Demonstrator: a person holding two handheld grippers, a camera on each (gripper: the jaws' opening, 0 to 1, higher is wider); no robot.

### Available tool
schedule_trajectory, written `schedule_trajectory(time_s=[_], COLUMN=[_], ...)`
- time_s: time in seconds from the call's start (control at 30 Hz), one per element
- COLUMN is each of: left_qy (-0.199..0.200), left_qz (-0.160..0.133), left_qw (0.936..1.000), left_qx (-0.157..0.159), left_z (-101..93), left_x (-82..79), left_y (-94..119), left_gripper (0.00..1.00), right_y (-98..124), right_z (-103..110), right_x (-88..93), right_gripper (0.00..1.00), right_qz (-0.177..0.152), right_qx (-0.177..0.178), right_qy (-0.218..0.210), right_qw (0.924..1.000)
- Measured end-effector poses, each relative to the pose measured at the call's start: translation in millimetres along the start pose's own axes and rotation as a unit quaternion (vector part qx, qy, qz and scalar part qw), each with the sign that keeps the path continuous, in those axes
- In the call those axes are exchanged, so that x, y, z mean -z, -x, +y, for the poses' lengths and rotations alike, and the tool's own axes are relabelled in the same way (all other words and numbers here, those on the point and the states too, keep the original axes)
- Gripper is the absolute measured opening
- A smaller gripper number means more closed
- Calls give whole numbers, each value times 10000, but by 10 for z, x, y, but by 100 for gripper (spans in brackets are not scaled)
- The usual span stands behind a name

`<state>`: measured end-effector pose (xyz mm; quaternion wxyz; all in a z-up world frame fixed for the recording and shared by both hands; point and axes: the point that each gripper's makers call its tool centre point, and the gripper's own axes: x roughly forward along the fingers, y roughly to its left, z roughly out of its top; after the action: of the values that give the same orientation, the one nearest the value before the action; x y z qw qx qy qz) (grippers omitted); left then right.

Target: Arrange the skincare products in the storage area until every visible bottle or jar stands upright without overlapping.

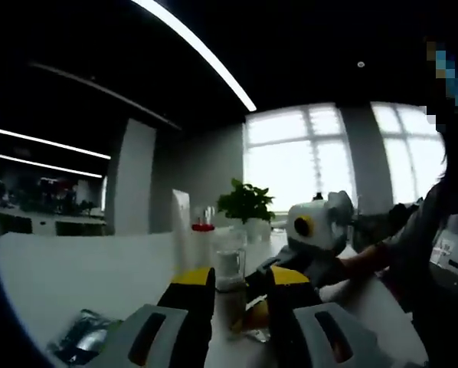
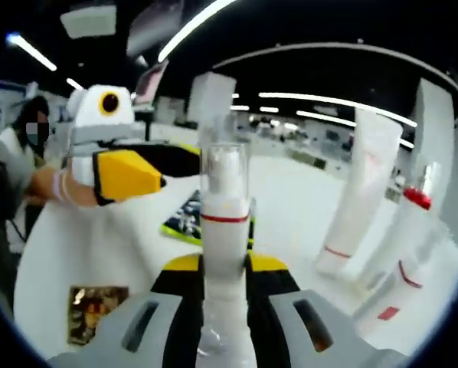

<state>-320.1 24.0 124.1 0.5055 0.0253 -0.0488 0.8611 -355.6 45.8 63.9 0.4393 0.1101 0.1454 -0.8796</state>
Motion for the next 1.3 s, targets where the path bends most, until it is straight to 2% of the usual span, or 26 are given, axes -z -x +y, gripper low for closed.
schedule_trajectory(time_s=[0.2,0.4,0.57,0.93,1.07,1.3], left_qy=[-286,43,294,311,315,151], left_qz=[-41,-84,-180,-188,-186,-161], left_qw=[9994,9993,9986,9983,9984,9989], left_qx=[-181,-348,-405,-449,-423,-424], left_z=[53,184,217,260,256,232], left_x=[-16,19,-3,19,40,59], left_y=[20,40,66,73,73,73], left_gripper=[27,26,25,25,25,25], right_y=[10,34,68,96,84,79], right_z=[-103,-195,-389,-715,-733,-713], right_x=[50,84,127,193,215,234], right_gripper=[18,18,19,19,19,19], right_qz=[35,46,76,33,58,136], right_qx=[43,141,578,1126,1161,1136], right_qy=[-410,-715,-794,-1015,-1141,-1075], right_qw=[9991,9973,9951,9884,9866,9876])
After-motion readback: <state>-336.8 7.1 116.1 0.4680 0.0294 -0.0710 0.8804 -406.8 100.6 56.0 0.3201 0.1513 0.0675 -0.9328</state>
